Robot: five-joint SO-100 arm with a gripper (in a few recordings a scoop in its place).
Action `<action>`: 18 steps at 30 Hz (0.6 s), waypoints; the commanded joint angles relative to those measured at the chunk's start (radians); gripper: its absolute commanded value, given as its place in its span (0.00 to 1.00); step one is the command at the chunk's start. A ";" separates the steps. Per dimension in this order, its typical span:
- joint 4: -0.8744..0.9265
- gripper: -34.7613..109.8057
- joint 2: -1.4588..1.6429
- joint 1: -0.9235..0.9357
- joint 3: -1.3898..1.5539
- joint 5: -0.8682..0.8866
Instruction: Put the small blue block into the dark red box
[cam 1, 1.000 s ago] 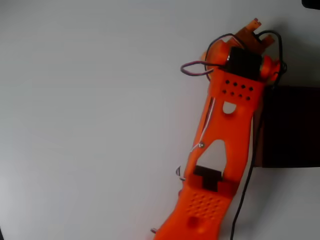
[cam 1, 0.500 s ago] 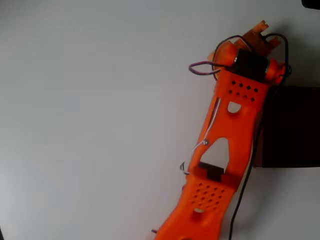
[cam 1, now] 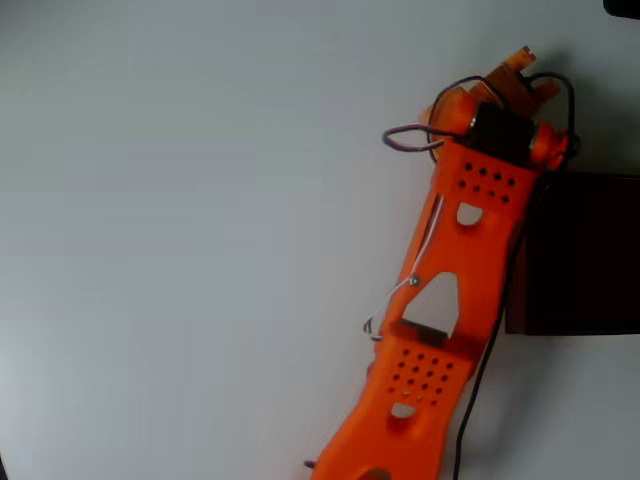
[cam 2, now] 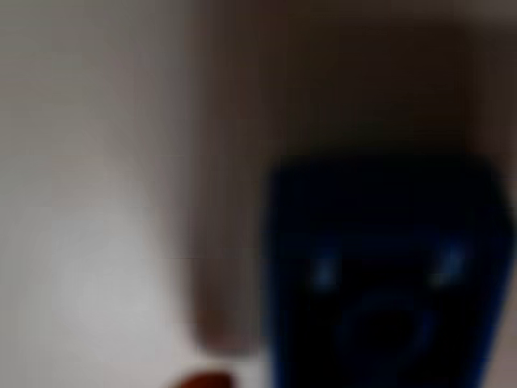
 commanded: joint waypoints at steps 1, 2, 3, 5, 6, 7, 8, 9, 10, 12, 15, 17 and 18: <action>0.020 0.36 -0.012 0.021 -0.075 -0.015; 0.020 0.32 -0.031 0.025 -0.095 -0.026; 0.018 0.25 -0.054 0.031 -0.127 -0.051; 0.018 0.24 -0.074 0.037 -0.146 -0.060; 0.018 0.24 -0.075 0.037 -0.144 -0.060; 0.018 0.24 -0.077 0.038 -0.144 -0.060; 0.018 0.24 -0.078 0.038 -0.143 -0.060; 0.018 0.24 -0.080 0.038 -0.141 -0.061; 0.020 0.24 -0.080 0.038 -0.140 -0.064; 0.023 0.24 -0.071 0.040 -0.138 -0.083; 0.026 0.24 0.049 0.037 -0.046 -0.130; 0.026 0.24 0.225 0.041 0.126 -0.150; 0.026 0.24 0.318 0.048 0.216 -0.160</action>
